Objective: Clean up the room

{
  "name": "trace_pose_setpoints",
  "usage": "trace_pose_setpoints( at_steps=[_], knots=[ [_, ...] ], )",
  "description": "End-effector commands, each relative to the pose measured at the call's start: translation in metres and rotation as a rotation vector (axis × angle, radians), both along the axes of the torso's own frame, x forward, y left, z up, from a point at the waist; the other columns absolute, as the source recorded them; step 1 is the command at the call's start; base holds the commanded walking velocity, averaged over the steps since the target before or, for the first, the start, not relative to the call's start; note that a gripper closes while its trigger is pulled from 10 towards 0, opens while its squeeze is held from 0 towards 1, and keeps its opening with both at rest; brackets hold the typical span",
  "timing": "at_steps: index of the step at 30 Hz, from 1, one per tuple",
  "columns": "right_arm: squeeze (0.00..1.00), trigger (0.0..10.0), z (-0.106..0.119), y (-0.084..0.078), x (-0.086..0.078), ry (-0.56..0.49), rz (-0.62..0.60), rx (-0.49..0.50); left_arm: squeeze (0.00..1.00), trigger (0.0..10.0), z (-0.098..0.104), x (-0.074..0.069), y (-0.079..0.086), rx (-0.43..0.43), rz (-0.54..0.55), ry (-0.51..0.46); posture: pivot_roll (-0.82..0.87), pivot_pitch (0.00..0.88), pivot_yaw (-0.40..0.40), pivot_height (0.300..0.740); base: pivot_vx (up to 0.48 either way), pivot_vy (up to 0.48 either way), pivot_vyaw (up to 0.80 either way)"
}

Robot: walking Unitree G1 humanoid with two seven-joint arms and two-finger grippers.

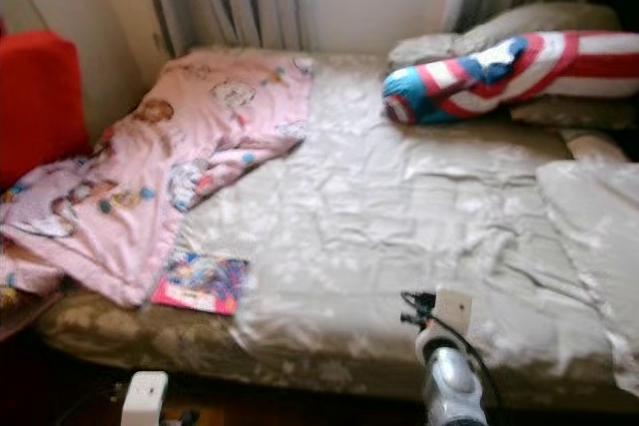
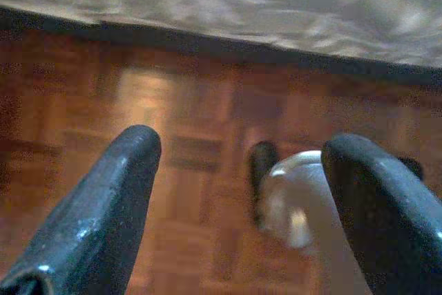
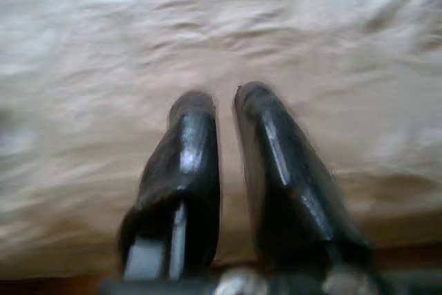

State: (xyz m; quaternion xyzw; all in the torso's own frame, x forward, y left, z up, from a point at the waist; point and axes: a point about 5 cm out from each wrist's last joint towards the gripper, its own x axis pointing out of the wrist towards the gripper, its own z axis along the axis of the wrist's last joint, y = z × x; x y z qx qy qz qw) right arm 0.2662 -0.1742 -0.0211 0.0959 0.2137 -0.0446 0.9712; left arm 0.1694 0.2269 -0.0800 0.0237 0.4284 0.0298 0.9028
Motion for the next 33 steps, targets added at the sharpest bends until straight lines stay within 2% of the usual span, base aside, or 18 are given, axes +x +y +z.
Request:
trace_pose_setpoints(
  at_steps=[1, 26, 33],
  knots=[
    [0.0, 10.0, -0.0007, -0.0131, -0.0025, 0.01, -0.024, -0.024, 0.0, 10.0, -0.0011, 0.0009, -0.0058, -0.01, -0.011, 0.007, 0.04, 0.022, -0.003, 0.74, 0.0, 0.476, 0.0],
    [0.0, 10.0, 0.0009, -0.0091, 0.0001, 0.002, -0.008, -0.018, 0.0, 10.0, -0.0016, 0.0002, -0.006, -0.007, -0.012, 0.01, 0.04, 0.0, 0.0, 0.74, 0.0, 0.47, 0.0],
    [0.0, 10.0, 0.0004, -0.0102, -0.0007, 0.004, -0.013, -0.018, 0.0, 10.0, -0.0005, 0.0016, -0.0051, 0.0, -0.013, 0.0, 0.04, 0.009, 0.0, 0.74, 0.0, 0.047, 0.0]
  ],
)
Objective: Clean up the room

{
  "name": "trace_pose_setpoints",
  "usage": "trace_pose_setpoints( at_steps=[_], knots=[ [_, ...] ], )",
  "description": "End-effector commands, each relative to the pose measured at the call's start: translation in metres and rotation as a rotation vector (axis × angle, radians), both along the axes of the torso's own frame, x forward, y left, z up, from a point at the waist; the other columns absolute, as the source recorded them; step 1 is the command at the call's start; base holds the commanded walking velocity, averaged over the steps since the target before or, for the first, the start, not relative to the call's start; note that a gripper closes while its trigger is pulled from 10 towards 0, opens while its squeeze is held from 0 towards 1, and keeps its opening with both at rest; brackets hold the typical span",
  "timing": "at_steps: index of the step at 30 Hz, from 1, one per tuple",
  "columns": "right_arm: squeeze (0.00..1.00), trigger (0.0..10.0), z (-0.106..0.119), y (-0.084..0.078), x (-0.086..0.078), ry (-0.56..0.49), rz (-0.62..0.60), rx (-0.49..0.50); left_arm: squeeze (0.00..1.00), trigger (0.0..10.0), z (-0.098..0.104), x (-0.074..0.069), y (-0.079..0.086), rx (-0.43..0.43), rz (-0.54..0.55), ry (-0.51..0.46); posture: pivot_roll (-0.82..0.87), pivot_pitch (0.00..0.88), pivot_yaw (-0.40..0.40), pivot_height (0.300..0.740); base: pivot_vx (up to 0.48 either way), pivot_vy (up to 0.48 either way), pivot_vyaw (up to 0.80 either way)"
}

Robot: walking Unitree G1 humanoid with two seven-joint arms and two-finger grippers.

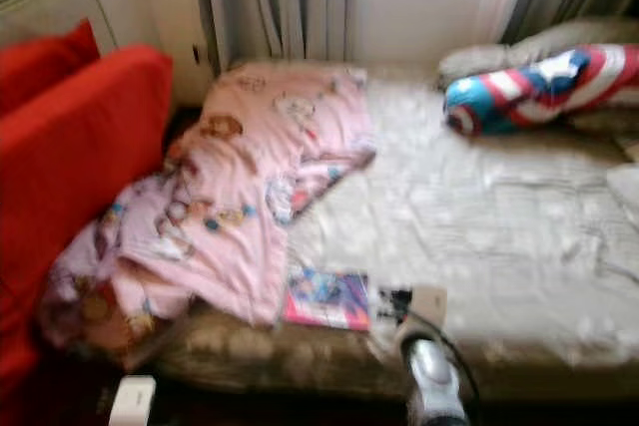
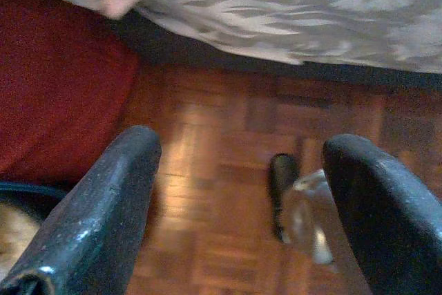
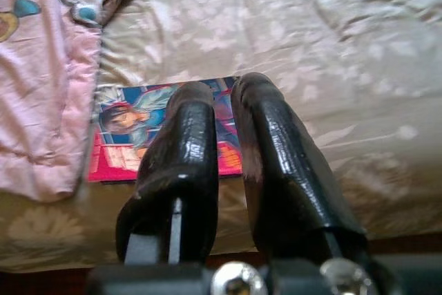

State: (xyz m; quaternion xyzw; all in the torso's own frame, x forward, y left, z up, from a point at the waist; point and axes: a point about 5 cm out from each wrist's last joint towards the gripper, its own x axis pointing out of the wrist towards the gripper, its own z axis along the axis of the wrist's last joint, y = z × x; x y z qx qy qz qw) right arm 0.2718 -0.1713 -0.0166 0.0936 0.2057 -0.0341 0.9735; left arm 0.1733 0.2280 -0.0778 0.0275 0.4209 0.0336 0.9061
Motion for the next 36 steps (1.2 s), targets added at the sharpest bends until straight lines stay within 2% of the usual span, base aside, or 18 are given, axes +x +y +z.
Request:
trace_pose_setpoints(
  at_steps=[1, 30, 36],
  knots=[
    [0.0, 10.0, -0.0042, -0.0132, -0.0066, 0.022, -0.033, -0.017, 0.0, 10.0, -0.0027, -0.0023, -0.0061, -0.01, -0.016, 0.016, 0.04, 0.009, 0.0, 0.74, 0.0, 0.0, 0.0],
    [0.0, 10.0, -0.0062, -0.011, -0.0081, 0.034, -0.02, -0.015, 0.0, 10.0, -0.0026, -0.0019, -0.0069, -0.02, -0.024, 0.014, 0.04, 0.023, -0.004, 0.74, 0.0, 0.0, 0.0],
    [0.0, 10.0, -0.0066, -0.0104, -0.0086, 0.035, -0.016, -0.015, 0.0, 10.0, -0.0024, -0.0018, -0.0067, -0.017, -0.033, 0.014, 0.04, 0.023, -0.004, 0.74, 0.0, -0.34, 0.0]
  ],
)
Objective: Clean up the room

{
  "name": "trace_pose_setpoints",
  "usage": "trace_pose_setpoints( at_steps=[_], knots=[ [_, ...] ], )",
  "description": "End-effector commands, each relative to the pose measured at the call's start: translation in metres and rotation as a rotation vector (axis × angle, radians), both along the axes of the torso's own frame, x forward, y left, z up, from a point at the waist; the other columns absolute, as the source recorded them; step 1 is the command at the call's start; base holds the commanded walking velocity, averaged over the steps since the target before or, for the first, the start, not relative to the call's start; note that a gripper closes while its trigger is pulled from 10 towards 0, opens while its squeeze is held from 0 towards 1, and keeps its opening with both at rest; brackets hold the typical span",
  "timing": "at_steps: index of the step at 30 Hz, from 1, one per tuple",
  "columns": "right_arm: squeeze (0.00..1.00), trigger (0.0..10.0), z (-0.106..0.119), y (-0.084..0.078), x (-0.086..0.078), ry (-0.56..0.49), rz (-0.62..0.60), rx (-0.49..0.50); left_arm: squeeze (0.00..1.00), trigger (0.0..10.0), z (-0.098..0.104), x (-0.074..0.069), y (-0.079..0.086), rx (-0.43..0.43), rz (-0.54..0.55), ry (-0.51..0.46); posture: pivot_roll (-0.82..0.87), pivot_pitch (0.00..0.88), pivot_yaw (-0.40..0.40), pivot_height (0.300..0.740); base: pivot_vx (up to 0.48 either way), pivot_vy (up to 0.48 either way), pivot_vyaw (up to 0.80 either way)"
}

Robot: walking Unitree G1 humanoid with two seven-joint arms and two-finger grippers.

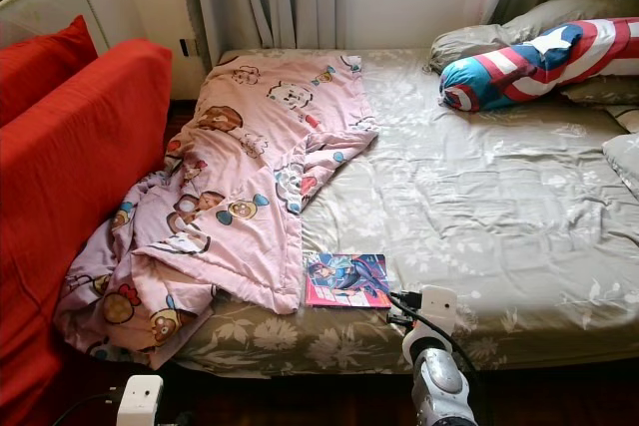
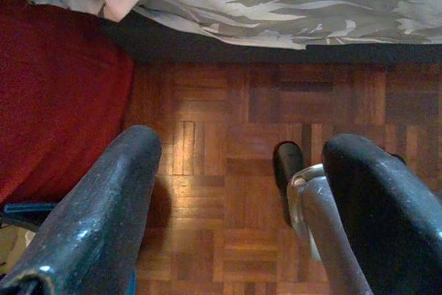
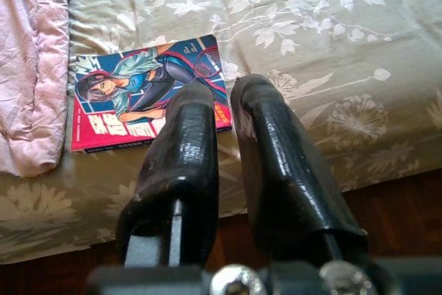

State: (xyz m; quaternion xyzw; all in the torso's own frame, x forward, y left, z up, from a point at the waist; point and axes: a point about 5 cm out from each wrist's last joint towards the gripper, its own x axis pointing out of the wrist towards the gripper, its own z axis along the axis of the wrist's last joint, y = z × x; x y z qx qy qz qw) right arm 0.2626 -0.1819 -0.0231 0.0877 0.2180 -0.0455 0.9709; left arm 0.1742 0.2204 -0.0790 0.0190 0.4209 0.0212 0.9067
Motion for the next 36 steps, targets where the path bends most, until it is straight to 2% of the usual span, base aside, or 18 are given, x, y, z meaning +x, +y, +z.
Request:
trace_pose_setpoints(
  at_steps=[1, 36],
  knots=[
    [0.0, 10.0, -0.0002, 0.0003, 0.0004, 0.009, 0.003, 0.0, 0.0, 10.0, -0.0013, -0.0029, 0.0009, 0.009, -0.018, 0.016, 0.04, 0.023, -0.004, 0.74, 0.0, 0.0, 0.0],
    [0.0, 10.0, 0.0008, 0.0026, 0.0018, 0.001, 0.018, 0.009, 0.0, 10.0, -0.0018, -0.0037, 0.0005, -0.004, -0.011, 0.02, 0.04, 0.01, -0.004, 0.74, 0.0, 0.0, 0.0]
  ],
)
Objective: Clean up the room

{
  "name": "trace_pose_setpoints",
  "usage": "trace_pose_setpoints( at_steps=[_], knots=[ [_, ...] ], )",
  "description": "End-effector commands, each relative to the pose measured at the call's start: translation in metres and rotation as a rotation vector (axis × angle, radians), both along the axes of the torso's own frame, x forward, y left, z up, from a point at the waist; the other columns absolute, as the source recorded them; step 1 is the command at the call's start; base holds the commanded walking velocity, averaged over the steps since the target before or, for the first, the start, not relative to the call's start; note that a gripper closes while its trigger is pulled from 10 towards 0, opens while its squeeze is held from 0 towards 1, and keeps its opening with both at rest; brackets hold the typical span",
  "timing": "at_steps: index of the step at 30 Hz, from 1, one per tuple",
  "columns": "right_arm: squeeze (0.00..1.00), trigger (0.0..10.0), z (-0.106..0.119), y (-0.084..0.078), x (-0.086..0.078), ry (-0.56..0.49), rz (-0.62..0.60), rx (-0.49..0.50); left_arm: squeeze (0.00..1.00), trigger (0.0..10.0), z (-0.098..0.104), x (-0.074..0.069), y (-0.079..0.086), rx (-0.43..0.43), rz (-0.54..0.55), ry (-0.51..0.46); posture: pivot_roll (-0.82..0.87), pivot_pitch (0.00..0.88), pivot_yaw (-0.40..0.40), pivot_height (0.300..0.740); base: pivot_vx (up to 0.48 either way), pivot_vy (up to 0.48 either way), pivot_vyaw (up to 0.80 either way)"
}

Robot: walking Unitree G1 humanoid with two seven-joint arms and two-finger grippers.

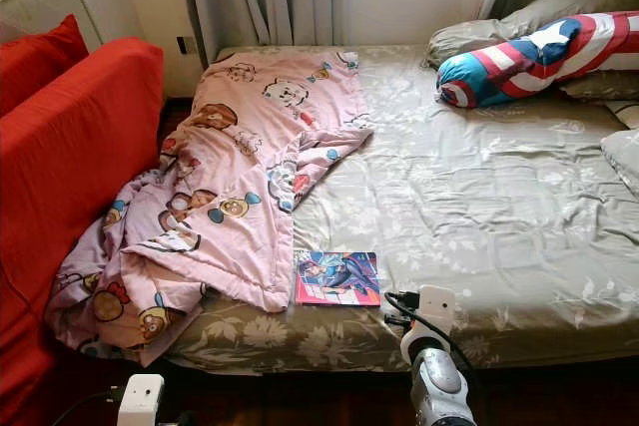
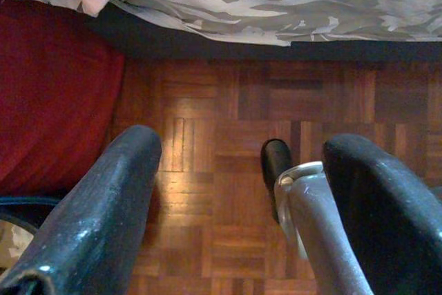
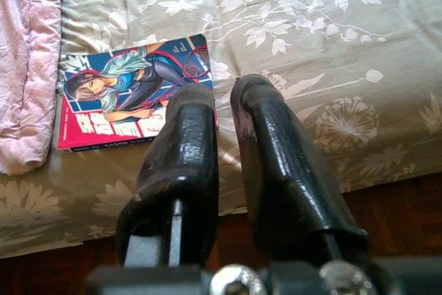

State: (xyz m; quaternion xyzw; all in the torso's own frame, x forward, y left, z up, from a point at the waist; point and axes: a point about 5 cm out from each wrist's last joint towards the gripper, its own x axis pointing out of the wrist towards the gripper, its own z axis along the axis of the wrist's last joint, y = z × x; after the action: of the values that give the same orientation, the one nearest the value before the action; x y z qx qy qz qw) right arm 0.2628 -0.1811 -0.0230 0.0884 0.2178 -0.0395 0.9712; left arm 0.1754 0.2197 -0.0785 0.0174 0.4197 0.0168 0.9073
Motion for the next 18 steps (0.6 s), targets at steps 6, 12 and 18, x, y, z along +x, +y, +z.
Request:
trace_pose_setpoints(
  at_steps=[6, 12, 18],
  knots=[
    [0.0, 10.0, -0.0008, 0.0017, -0.0001, 0.009, 0.006, 0.005, 0.0, 10.0, -0.0021, -0.0046, 0.0016, 0.003, -0.002, 0.022, 0.04, 0.017, -0.004, 0.74, 0.0, 0.0, 0.0],
    [0.0, 10.0, -0.0011, 0.0017, -0.0003, 0.011, 0.006, 0.004, 0.0, 10.0, -0.0022, -0.0047, 0.0017, -0.001, 0.005, 0.022, 0.04, 0.022, -0.004, 0.74, 0.0, 0.0, 0.0],
    [0.0, 10.0, -0.0005, 0.0017, 0.0004, 0.01, 0.006, 0.003, 0.0, 10.0, -0.0021, -0.0045, 0.0014, -0.006, 0.008, 0.019, 0.04, 0.021, -0.004, 0.74, 0.202, 0.0, 0.0]
  ],
)
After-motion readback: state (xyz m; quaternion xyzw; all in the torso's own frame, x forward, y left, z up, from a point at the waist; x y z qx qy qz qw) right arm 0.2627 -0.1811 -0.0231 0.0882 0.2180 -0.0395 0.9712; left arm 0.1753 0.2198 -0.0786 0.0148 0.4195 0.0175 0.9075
